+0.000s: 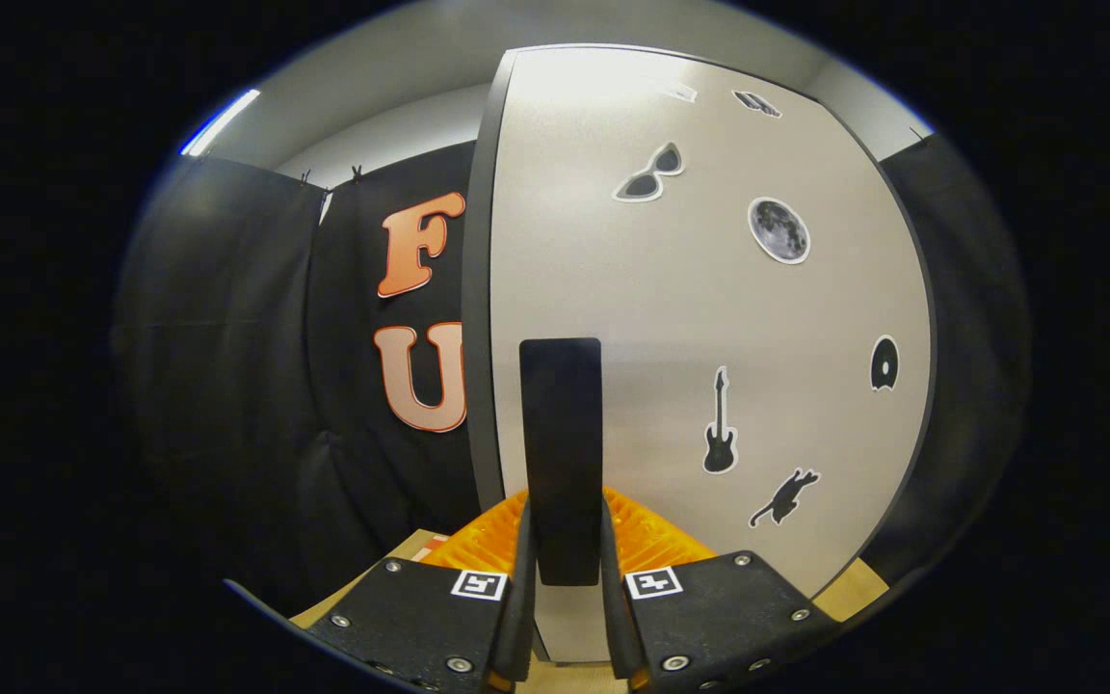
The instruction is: Open the shoe cabinet door, grab the shoes and put them into the shoe cabinet, then close the shoe cabinet door.
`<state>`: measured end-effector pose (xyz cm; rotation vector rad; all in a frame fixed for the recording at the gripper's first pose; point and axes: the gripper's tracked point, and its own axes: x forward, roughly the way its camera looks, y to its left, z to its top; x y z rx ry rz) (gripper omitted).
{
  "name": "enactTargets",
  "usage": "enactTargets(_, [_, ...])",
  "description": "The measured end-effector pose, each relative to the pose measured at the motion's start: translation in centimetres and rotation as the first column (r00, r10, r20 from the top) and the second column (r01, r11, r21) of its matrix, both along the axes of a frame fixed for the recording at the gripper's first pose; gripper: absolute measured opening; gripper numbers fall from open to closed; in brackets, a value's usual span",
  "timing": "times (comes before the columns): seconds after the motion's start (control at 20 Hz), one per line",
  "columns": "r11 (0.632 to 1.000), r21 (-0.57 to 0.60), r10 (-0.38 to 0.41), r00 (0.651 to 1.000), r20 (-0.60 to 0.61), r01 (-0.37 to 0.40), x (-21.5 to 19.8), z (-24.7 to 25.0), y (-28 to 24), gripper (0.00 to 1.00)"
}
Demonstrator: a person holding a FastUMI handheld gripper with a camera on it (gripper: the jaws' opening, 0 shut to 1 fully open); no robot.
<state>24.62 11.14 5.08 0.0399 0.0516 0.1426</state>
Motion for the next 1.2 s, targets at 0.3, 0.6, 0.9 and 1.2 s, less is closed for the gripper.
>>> enactTargets(0.3, [0.998, 0.003, -0.056, 0.998, 0.003, 0.056, -2.0, 0.6, -0.7, 0.25])
enactTargets(0.6, [0.995, -0.001, -0.102, 0.995, -0.018, 0.102, -4.5, 0.7, -2.0, 0.23])
enactTargets(0.9, [0.99, 0.003, -0.144, 0.989, -0.045, 0.144, -6.5, 0.7, -3.5, 0.23])
enactTargets(1.2, [0.984, 0.004, -0.178, 0.983, -0.054, 0.178, -7.9, 0.4, -5.4, 0.23])
